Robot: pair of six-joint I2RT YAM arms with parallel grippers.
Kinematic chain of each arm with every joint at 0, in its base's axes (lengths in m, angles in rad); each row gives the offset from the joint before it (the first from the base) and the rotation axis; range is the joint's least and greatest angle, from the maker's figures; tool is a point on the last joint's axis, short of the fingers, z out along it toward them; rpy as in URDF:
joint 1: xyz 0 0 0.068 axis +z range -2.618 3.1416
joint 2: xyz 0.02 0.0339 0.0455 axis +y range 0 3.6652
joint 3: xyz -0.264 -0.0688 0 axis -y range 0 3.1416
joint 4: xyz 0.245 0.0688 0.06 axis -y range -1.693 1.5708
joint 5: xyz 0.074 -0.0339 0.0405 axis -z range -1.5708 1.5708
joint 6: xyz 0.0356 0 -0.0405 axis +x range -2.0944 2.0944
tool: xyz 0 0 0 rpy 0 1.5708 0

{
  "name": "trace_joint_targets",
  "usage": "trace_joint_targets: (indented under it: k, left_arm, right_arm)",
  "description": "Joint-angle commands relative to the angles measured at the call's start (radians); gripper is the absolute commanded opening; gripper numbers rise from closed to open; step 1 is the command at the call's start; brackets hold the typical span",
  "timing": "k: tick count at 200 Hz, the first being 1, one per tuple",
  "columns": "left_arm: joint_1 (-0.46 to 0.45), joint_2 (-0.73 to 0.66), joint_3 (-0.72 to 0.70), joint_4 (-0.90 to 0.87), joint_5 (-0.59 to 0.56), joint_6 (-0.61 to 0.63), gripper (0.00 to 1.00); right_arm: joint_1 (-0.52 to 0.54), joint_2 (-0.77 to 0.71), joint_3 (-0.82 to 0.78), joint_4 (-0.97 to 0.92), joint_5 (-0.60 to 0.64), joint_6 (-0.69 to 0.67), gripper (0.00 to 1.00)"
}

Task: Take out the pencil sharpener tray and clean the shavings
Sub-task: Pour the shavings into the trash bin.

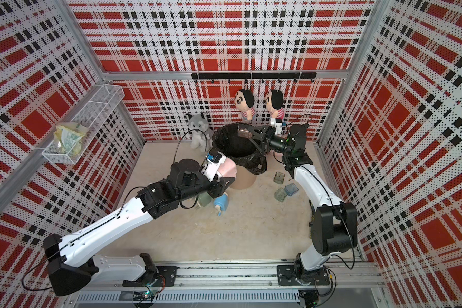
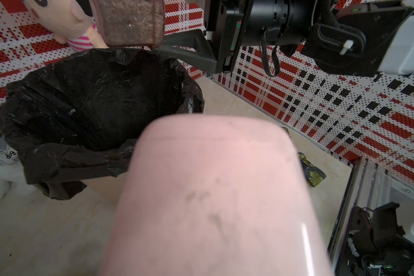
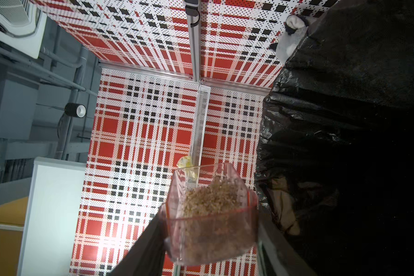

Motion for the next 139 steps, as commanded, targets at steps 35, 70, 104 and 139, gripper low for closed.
trace_joint_targets:
  k: [35, 70, 104, 139]
  left_arm:
    - [-0.052, 0.032, -0.021, 0.138, -0.015, -0.053, 0.41]
    - [-0.071, 0.063, -0.001, 0.145, -0.021, -0.058, 0.42]
    - [-0.079, 0.076, 0.006, 0.147, -0.038, -0.061, 0.42]
    - [-0.079, 0.064, 0.008, 0.143, -0.044, -0.068, 0.42]
  right_arm:
    - [0.023, -0.031, -0.075, 0.096, 0.108, 0.253, 0.48]
    - [0.031, -0.064, -0.110, 0.108, 0.179, 0.353, 0.47]
    - [0.037, -0.077, -0.062, 0.061, 0.208, 0.379, 0.48]
    - [0.058, -0.102, -0.084, 0.063, 0.259, 0.406, 0.49]
